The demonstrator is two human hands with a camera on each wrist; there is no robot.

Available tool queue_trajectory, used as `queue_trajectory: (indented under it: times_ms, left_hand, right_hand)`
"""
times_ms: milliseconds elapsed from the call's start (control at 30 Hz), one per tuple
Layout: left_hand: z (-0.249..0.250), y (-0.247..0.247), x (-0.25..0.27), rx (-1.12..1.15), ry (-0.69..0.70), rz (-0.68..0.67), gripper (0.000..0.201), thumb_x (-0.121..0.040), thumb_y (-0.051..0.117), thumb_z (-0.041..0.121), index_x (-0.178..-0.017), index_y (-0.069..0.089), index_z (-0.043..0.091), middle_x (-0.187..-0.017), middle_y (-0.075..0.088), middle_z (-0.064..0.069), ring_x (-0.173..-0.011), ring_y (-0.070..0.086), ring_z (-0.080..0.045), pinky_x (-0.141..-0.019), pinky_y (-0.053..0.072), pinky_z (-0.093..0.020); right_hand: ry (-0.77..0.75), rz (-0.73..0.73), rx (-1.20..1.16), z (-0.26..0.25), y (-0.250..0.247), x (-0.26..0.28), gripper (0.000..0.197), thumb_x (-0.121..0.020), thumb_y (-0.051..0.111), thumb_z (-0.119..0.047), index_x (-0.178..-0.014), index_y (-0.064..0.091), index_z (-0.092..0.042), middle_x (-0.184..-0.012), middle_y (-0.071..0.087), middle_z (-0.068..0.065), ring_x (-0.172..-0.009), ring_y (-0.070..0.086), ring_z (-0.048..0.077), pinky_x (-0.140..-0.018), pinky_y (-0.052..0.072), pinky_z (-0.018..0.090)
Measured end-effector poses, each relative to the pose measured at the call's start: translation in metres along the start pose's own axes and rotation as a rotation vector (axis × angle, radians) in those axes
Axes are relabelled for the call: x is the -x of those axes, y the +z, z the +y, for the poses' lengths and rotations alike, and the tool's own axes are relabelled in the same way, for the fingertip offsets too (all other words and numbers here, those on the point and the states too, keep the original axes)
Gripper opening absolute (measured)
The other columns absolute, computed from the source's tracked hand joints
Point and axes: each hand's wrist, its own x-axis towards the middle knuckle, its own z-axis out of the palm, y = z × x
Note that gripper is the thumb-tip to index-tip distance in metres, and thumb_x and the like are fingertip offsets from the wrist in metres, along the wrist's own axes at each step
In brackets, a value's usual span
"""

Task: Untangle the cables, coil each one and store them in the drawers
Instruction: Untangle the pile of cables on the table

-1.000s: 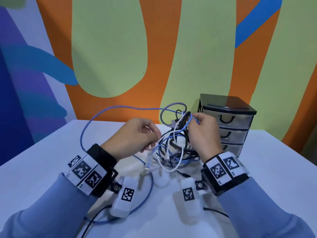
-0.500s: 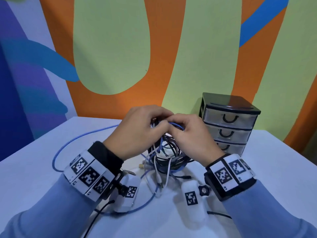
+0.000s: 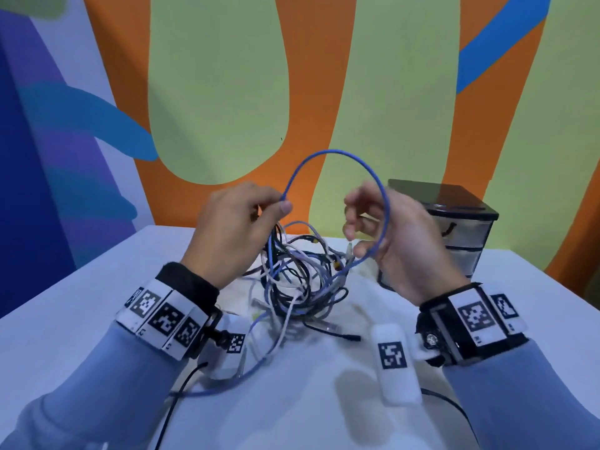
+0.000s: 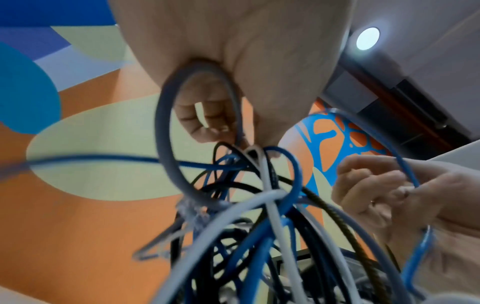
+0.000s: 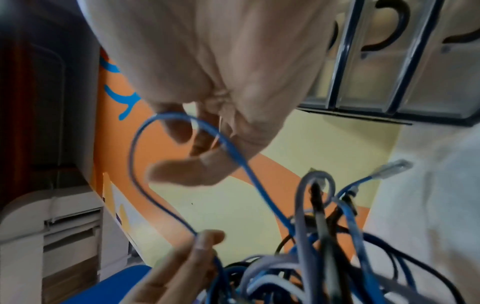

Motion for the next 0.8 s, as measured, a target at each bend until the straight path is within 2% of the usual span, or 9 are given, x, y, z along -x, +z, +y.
queue_trajectory:
  times_ms: [67,200,267,367,467,567,633,700,800]
  left_hand:
    - [0.010,0.000,0.000,0.186,0.004,0.066,0.019,-0.102,0.068,0.034,-0.095,0.077,0.019,-0.077,0.068,-0.001,-0.072,0.061,-0.028,-0.068,0.053,-0.048]
    - [0.025,0.000,0.002,0.359,0.000,0.049,0.014,-0.104,0.070,0.025,-0.098,0.077,0.014,-0.081,0.073,-0.003,-0.077,0.070,-0.029,-0.071,0.056,-0.049]
    - [0.032,0.002,0.004,0.402,0.014,0.040,0.011,-0.101,0.073,0.022,-0.098,0.078,0.013,-0.080,0.075,-0.004,-0.077,0.072,-0.029,-0.073,0.056,-0.048]
    - [0.042,0.007,0.008,0.519,-0.007,-0.004,0.008,-0.097,0.076,0.018,-0.094,0.079,0.011,-0.075,0.075,-0.005,-0.071,0.072,-0.022,-0.070,0.059,-0.039]
    - [0.046,0.006,0.009,0.537,-0.027,-0.080,0.009,-0.097,0.077,0.020,-0.094,0.078,0.013,-0.077,0.076,-0.001,-0.072,0.069,-0.015,-0.069,0.054,-0.036]
    - [0.043,0.000,0.007,0.463,-0.060,-0.178,0.015,-0.092,0.083,0.022,-0.105,0.076,0.021,-0.093,0.080,0.006,-0.088,0.073,-0.012,-0.074,0.053,-0.033]
    - [0.035,-0.003,0.006,0.358,-0.048,-0.237,0.024,-0.088,0.084,0.022,-0.109,0.074,0.026,-0.101,0.079,0.013,-0.091,0.073,-0.013,-0.076,0.054,-0.027]
    - [0.025,-0.003,0.006,0.128,-0.033,-0.297,0.029,-0.085,0.080,0.017,-0.109,0.075,0.030,-0.097,0.077,0.017,-0.088,0.069,-0.009,-0.077,0.053,-0.025]
    - [0.011,-0.002,0.005,-0.098,-0.099,-0.389,0.024,-0.087,0.075,0.015,-0.105,0.079,0.031,-0.086,0.075,0.016,-0.082,0.065,-0.005,-0.077,0.051,-0.029]
  right_hand:
    - [-0.026,-0.040,0.144,0.001,-0.001,0.000,0.010,-0.100,0.065,-0.011,-0.103,0.073,-0.005,-0.083,0.064,0.008,-0.072,0.063,0.022,-0.048,0.051,0.029]
    - [-0.079,-0.201,0.431,0.016,0.003,0.002,0.028,-0.091,0.079,-0.009,-0.118,0.076,-0.014,-0.092,0.070,0.009,-0.076,0.064,0.016,-0.056,0.059,0.033]
    - [-0.140,-0.230,0.561,0.025,0.010,0.003,0.023,-0.090,0.082,-0.016,-0.113,0.078,-0.016,-0.085,0.072,0.006,-0.066,0.063,0.014,-0.052,0.059,0.037]
    - [-0.327,-0.166,0.738,0.037,0.015,-0.001,0.010,-0.092,0.080,-0.022,-0.087,0.077,-0.014,-0.066,0.069,0.000,-0.054,0.063,0.022,-0.057,0.056,0.046]
    - [-0.388,-0.095,0.650,0.045,0.012,-0.004,0.010,-0.092,0.077,-0.015,-0.084,0.079,-0.011,-0.070,0.072,0.006,-0.062,0.068,0.031,-0.057,0.057,0.049]
    - [-0.337,-0.054,0.576,0.051,0.009,-0.006,0.009,-0.097,0.074,-0.013,-0.093,0.081,-0.009,-0.079,0.077,0.010,-0.069,0.074,0.027,-0.057,0.062,0.040]
    - [-0.271,0.015,0.415,0.050,0.011,-0.007,0.011,-0.099,0.071,-0.010,-0.089,0.076,-0.008,-0.076,0.077,0.008,-0.067,0.074,0.023,-0.058,0.062,0.034]
    - [-0.222,0.140,0.220,0.043,0.010,-0.011,0.016,-0.102,0.066,-0.010,-0.086,0.065,-0.007,-0.073,0.076,0.010,-0.062,0.072,0.021,-0.056,0.059,0.028]
    - [-0.343,0.313,0.026,0.026,0.000,-0.016,0.019,-0.107,0.058,-0.015,-0.091,0.058,-0.005,-0.077,0.076,0.014,-0.066,0.075,0.025,-0.062,0.059,0.025]
